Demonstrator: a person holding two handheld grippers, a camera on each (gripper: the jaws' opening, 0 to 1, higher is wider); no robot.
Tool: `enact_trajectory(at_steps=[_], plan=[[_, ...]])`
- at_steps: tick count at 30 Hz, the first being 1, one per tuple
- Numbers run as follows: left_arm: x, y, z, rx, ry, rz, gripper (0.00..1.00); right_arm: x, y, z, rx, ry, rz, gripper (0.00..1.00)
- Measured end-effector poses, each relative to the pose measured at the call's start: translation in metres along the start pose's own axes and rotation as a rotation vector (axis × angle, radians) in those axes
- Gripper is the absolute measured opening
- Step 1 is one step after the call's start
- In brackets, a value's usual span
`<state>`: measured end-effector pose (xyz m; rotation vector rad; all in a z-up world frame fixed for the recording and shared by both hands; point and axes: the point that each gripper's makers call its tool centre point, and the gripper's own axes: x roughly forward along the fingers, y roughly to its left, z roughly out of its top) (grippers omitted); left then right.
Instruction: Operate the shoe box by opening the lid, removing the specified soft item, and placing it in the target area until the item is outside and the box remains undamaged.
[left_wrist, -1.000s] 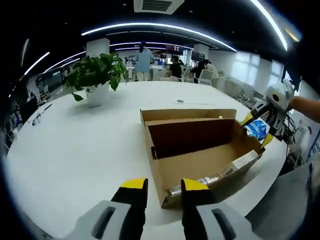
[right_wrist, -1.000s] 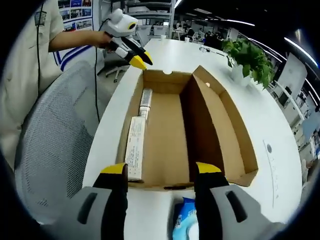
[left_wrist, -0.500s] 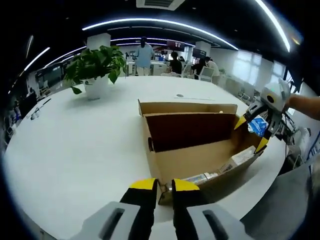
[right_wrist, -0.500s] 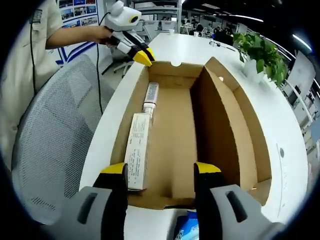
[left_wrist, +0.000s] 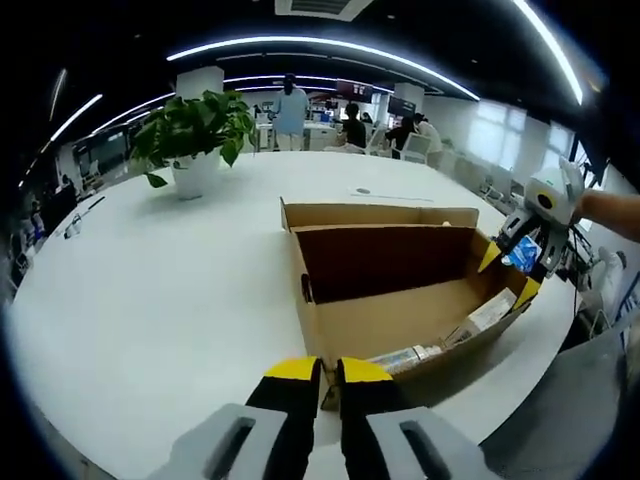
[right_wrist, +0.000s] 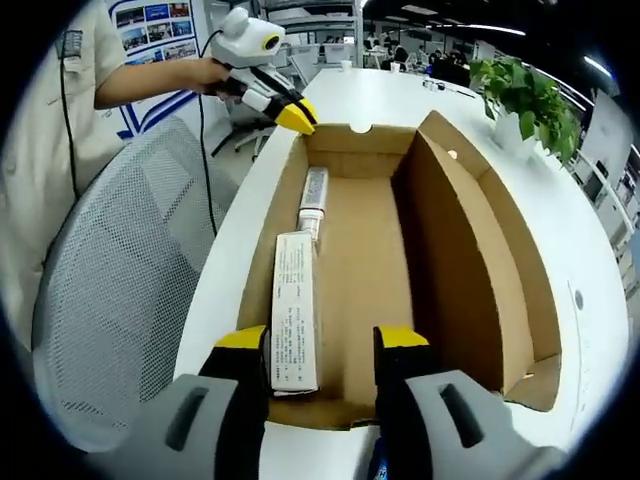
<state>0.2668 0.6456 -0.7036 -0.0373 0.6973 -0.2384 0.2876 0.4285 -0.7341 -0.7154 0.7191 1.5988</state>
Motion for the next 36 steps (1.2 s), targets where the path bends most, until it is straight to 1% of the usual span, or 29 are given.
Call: enact_trajectory(at_steps=[3, 5, 6, 9, 11, 12, 16, 22, 26, 36], plan=[[0.000, 0.000, 0.000, -0.004, 0.004, 0.004, 0.06, 0.003, 0.001, 0.000, -0.010, 0.009, -0.002, 0.35], [0.000, 0.000, 0.000, -0.009, 0.002, 0.006, 0.06, 0.006, 0.002, 0.002, -0.021, 0.010, -0.006, 0.31], [0.000, 0.000, -0.001, -0.013, 0.000, 0.008, 0.06, 0.008, 0.002, 0.002, -0.025, 0.015, -0.012, 0.29], [0.000, 0.001, -0.001, -0.018, -0.001, 0.011, 0.06, 0.014, 0.004, 0.000, -0.043, 0.040, -0.024, 0.18], [0.000, 0.001, -0.001, -0.015, 0.001, 0.013, 0.06, 0.017, 0.004, -0.001, -0.048, 0.050, -0.032, 0.18], [0.000, 0.001, -0.001, -0.012, 0.001, 0.014, 0.06, 0.016, 0.004, 0.001, -0.042, 0.042, -0.030, 0.18], [0.000, 0.001, 0.000, -0.013, 0.006, 0.015, 0.06, 0.017, 0.004, 0.002, -0.041, 0.044, -0.036, 0.17], [0.000, 0.001, 0.000, -0.019, 0.011, 0.013, 0.06, 0.015, 0.004, 0.004, -0.011, 0.040, -0.049, 0.16], [0.000, 0.001, 0.000, -0.019, 0.012, 0.013, 0.06, 0.009, 0.002, 0.009, -0.018, 0.021, -0.074, 0.16], [0.000, 0.001, -0.001, -0.016, 0.021, 0.013, 0.06, -0.015, -0.003, 0.031, -0.011, -0.036, -0.123, 0.16]])
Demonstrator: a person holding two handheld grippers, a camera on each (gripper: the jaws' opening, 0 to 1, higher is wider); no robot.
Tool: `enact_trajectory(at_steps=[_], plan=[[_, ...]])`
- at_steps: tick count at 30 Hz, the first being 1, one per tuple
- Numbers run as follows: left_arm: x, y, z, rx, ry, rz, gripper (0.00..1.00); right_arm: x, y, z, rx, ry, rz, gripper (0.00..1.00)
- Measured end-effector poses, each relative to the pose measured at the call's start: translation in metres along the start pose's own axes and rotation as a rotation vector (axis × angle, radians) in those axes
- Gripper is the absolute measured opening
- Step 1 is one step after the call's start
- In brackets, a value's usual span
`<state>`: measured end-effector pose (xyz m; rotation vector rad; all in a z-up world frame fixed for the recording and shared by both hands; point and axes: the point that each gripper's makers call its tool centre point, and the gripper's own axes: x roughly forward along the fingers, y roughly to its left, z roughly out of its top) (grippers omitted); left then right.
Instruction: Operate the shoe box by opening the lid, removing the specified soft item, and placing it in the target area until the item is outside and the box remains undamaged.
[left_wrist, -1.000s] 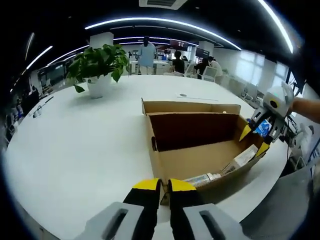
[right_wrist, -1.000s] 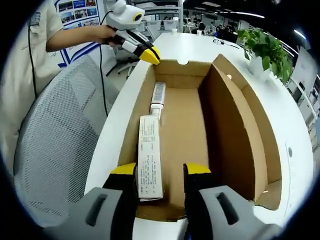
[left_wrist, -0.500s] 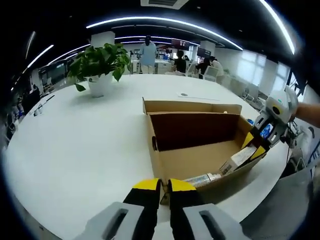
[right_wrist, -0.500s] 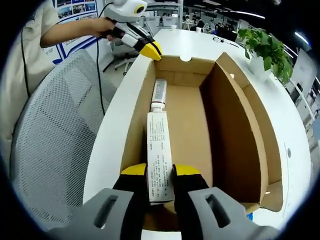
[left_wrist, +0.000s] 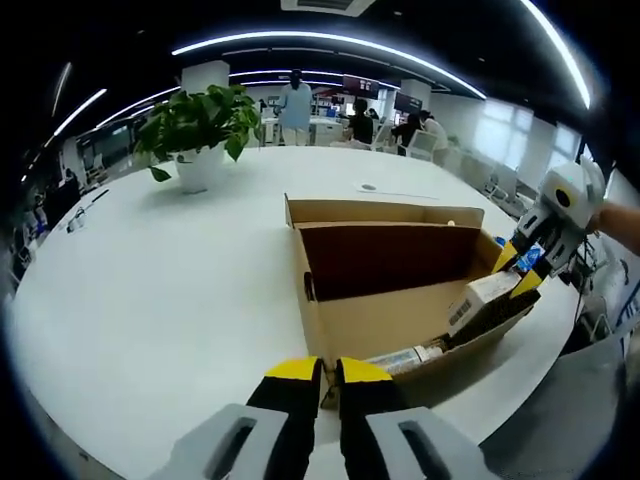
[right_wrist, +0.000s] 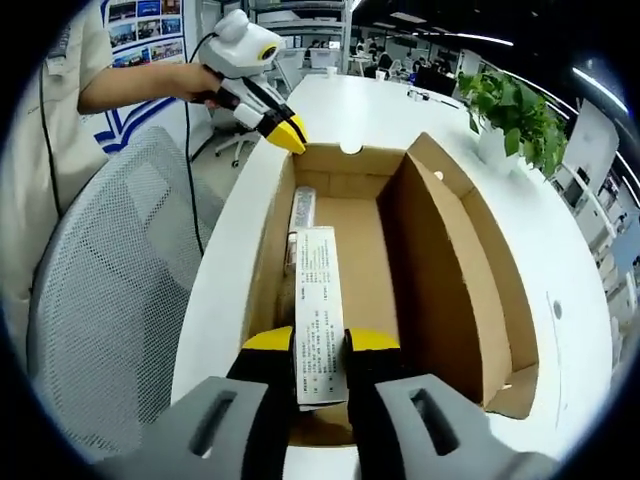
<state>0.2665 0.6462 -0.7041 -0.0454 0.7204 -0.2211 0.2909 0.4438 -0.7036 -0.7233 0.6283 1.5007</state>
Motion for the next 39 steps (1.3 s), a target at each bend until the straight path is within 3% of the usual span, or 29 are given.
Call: enact_trajectory(at_steps=[14, 22, 39], plan=[[0.000, 0.000, 0.000, 0.006, 0.010, -0.001, 0.06, -0.033, -0.005, 0.028, -0.030, -0.053, -0.047, 0.16], [0.000, 0.000, 0.000, 0.004, 0.011, -0.001, 0.06, -0.050, -0.007, 0.048, -0.027, -0.115, -0.064, 0.16], [0.000, 0.000, 0.000, -0.001, 0.015, -0.004, 0.06, -0.094, -0.011, 0.069, -0.057, -0.177, -0.087, 0.16]])
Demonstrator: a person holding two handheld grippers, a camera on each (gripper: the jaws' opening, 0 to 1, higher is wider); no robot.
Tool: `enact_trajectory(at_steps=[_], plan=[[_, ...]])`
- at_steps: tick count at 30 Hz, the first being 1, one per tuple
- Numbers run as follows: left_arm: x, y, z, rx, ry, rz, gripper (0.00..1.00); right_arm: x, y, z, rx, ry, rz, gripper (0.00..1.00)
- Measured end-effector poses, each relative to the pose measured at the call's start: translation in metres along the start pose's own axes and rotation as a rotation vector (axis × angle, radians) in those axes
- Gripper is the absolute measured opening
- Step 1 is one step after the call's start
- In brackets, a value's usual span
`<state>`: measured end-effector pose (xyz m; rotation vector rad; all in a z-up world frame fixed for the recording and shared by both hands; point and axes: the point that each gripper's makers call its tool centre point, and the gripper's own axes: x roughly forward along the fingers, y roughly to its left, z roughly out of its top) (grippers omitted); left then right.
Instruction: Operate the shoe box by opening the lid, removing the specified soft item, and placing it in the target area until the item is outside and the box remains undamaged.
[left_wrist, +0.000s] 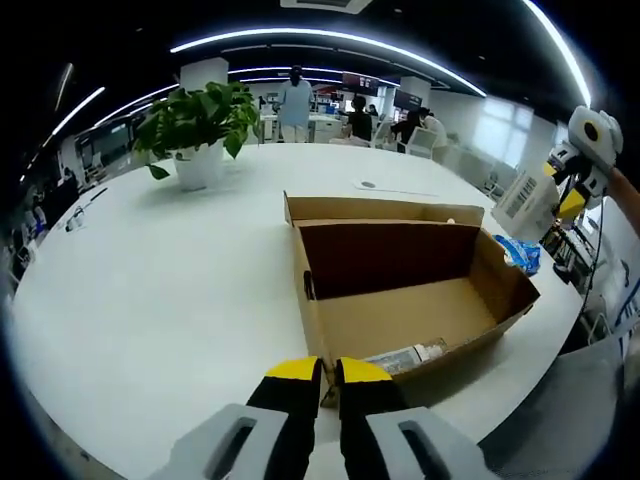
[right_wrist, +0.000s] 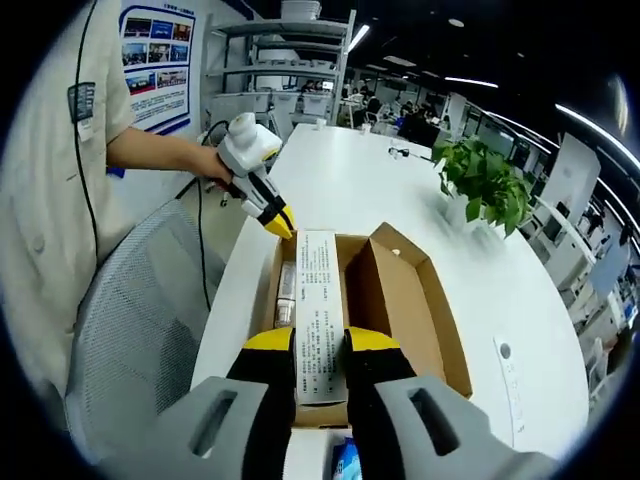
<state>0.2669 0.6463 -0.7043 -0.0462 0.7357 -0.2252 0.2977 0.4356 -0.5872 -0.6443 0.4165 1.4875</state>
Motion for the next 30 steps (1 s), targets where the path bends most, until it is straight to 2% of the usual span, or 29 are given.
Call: enact_trajectory(at_steps=[8, 30], plan=[[0.000, 0.001, 0.001, 0.005, 0.001, -0.003, 0.06, -0.020, -0.007, -0.001, -0.023, 0.014, -0.014, 0.16], [0.001, 0.001, 0.001, 0.007, 0.015, -0.011, 0.06, -0.080, -0.037, -0.038, -0.042, 0.089, -0.080, 0.16]])
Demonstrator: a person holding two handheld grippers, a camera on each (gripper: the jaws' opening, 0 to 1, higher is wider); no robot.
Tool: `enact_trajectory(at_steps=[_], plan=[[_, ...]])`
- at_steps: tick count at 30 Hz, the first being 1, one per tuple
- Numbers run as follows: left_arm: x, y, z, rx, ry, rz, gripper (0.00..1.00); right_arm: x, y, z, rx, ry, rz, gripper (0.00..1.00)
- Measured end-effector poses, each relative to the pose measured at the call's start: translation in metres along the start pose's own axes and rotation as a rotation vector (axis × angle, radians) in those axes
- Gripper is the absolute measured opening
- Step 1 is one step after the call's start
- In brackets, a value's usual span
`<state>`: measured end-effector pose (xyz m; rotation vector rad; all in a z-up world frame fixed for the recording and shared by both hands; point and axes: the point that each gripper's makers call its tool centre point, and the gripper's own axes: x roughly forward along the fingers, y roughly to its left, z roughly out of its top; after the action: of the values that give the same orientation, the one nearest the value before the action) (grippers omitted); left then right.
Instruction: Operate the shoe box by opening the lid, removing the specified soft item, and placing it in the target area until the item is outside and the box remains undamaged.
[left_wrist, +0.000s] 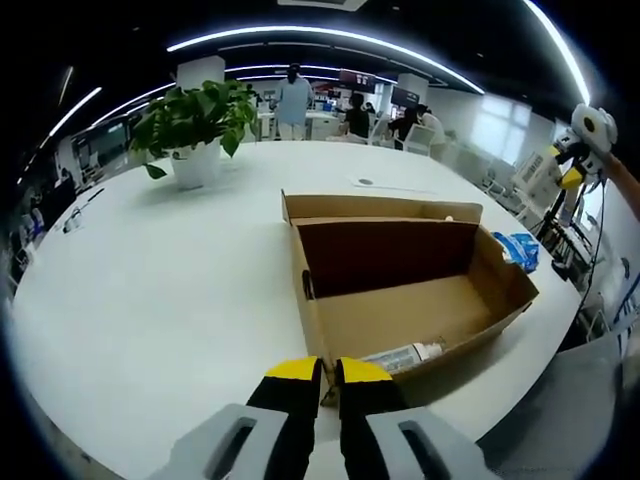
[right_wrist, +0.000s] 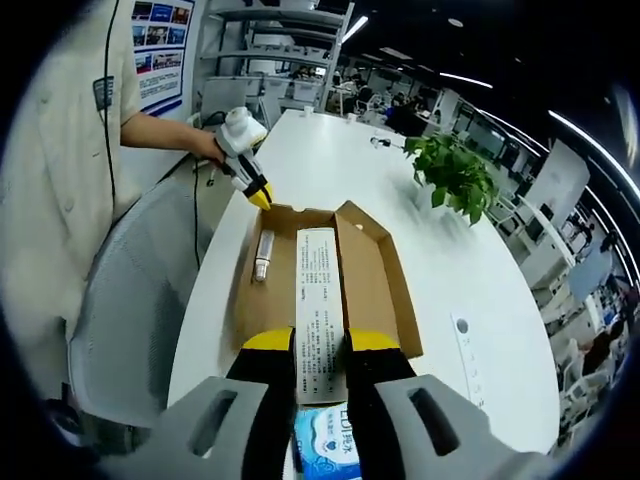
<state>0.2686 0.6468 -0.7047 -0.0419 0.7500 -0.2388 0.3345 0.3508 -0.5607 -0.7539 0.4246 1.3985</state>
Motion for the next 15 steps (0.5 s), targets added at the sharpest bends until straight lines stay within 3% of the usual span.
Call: enact_trajectory(at_steps=[15], plan=[[0.000, -0.001, -0.001, 0.010, 0.016, -0.001, 0.06, -0.035, -0.024, -0.045, 0.003, 0.089, -0.048, 0.16]])
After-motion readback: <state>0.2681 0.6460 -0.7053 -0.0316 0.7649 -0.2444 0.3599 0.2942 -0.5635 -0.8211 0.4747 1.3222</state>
